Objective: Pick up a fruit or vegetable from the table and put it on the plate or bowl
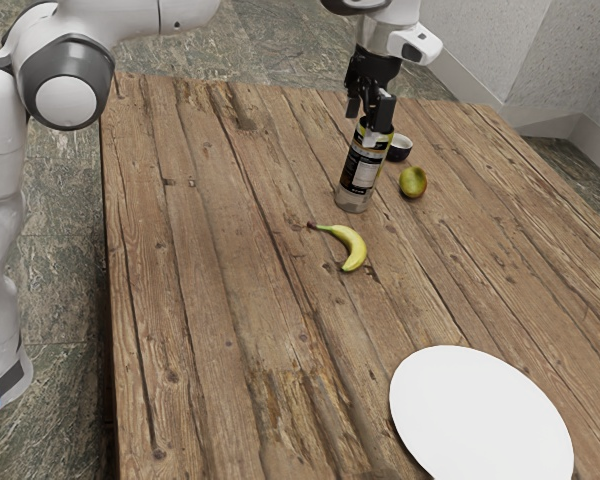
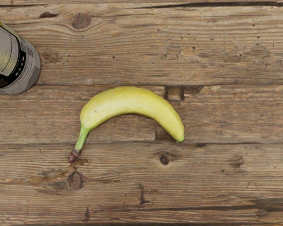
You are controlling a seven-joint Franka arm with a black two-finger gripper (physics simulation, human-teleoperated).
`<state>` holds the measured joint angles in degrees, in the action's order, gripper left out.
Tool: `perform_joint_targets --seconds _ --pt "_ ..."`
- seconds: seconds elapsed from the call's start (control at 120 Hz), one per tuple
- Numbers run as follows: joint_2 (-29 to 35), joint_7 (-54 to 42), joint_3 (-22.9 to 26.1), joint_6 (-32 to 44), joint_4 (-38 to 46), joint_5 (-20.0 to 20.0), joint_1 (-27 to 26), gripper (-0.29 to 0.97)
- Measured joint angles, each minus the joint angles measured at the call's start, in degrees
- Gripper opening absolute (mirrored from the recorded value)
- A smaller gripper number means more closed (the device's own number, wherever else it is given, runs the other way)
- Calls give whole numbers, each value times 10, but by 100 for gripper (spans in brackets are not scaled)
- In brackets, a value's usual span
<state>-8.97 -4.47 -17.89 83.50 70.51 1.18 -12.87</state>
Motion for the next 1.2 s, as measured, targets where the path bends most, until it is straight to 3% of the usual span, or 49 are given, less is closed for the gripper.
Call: perform_joint_targets --seconds 0.8,0.883,0.95,1.067,1.2 --pt "-1 -4 -7 -3 -1 13 2 68" --pt "33 -4 -7 -8 -26 13 0 68" --pt "56 -4 16 -10 -75 19 16 68" --pt "75 -4 107 -12 -96 34 48 68" --pt "76 -4 132 -28 -92 39 -14 68"
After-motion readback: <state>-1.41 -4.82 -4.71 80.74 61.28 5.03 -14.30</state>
